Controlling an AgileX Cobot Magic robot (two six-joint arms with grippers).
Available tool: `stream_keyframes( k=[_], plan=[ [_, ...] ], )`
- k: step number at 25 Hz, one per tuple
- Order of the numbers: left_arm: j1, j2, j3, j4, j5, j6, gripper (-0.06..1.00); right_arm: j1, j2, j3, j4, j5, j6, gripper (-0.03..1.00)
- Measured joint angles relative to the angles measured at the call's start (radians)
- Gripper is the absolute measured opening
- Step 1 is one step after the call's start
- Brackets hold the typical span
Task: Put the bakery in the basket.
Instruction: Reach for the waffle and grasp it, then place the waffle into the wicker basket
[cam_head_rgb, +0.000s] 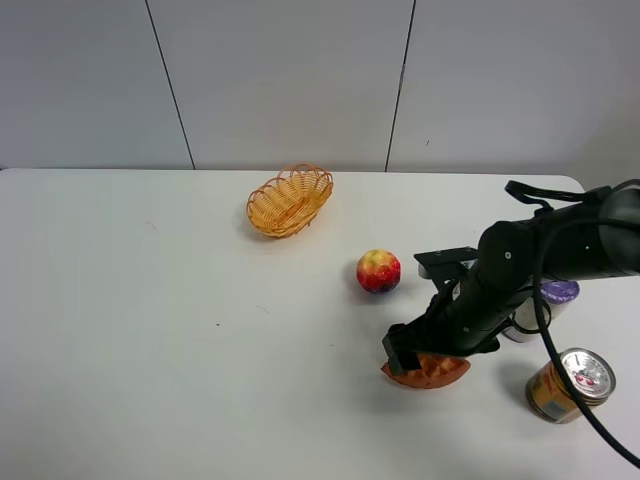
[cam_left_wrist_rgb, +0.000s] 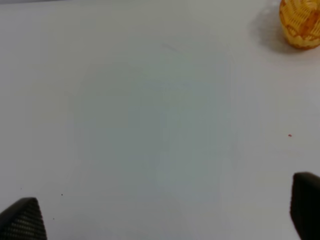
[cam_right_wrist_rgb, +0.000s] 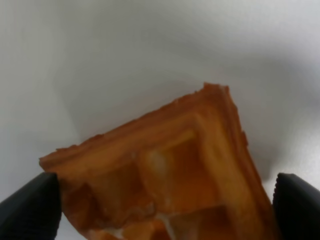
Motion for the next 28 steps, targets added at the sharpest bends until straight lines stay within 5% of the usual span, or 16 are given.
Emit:
stream_keyframes(
  k=[14,15,17,20,28],
  plan=[
    [0.000,0.000,0.000,0.000,0.000,0.000,1.00,0.000,-0.011,0.000,-0.014,-0.042,-0.039,0.81],
    [0.000,0.000,0.000,0.000,0.000,0.000,1.00,-0.001,-0.018,0.000,-0.015,-0.050,-0.042,0.78],
    [0.000,0.000,0.000,0.000,0.000,0.000,1.00,-0.012,-0.047,-0.007,-0.022,-0.064,-0.046,0.50],
    [0.000,0.000,0.000,-0.001,0.000,0.000,1.00,-0.028,-0.111,-0.054,-0.023,-0.041,-0.046,0.31],
    [0.000,0.000,0.000,-0.001,0.000,0.000,1.00,-0.030,-0.246,-0.198,-0.012,0.080,-0.063,0.31]
  ],
)
